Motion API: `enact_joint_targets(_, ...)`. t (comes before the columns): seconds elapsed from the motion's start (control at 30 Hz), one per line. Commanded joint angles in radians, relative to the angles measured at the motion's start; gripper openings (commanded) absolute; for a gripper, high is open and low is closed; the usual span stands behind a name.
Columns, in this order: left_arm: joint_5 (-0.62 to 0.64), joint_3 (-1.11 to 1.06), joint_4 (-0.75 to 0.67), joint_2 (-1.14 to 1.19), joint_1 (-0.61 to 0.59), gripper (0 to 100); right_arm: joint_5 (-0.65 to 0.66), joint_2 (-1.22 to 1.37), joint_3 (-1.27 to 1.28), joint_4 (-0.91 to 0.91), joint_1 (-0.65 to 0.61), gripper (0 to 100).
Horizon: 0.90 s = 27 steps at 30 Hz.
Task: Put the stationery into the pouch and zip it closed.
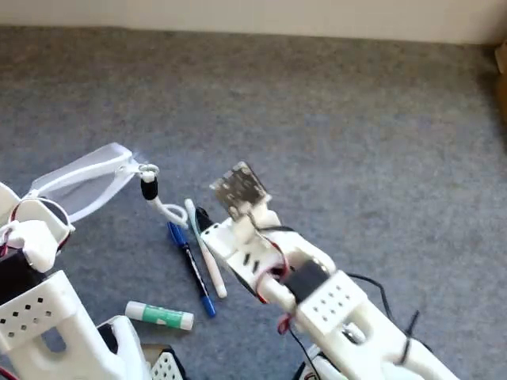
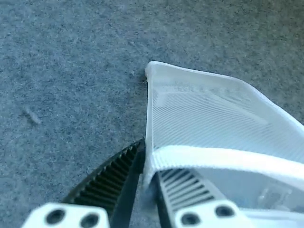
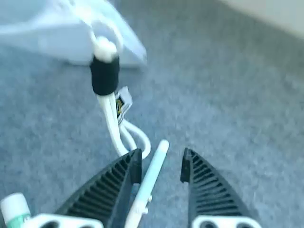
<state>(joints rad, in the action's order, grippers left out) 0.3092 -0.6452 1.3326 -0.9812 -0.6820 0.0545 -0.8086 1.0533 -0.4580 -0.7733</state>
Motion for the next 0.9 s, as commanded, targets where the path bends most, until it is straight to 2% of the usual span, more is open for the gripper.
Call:
enact_joint_targets(0.0,0.011,0.059,-0.021,-0.008,-0.016,1,-0.012,0.133,-0.131,-0.039,0.002,13.4)
enact_joint_targets(0.27,0.009,0.025,-0.028,-0.008,-0.015,1,-0.012,0.321,-0.214,-0.064,-0.093,13.4)
enact_joint_targets(0.5,0.009,0.022,-0.028,-0.008,-0.010,1,-0.015,0.504,-0.311,-0.062,-0.074,13.4)
enact_joint_targets(0.67,0.009,0.022,-0.028,-0.008,-0.008,1,-0.109,0.650,-0.410,-0.067,-0.068,13.4)
enact_joint_targets(0.87,0.009,0.021,-0.028,-0.008,-0.008,1,-0.117,0.769,-0.475,-0.067,-0.068,13.4)
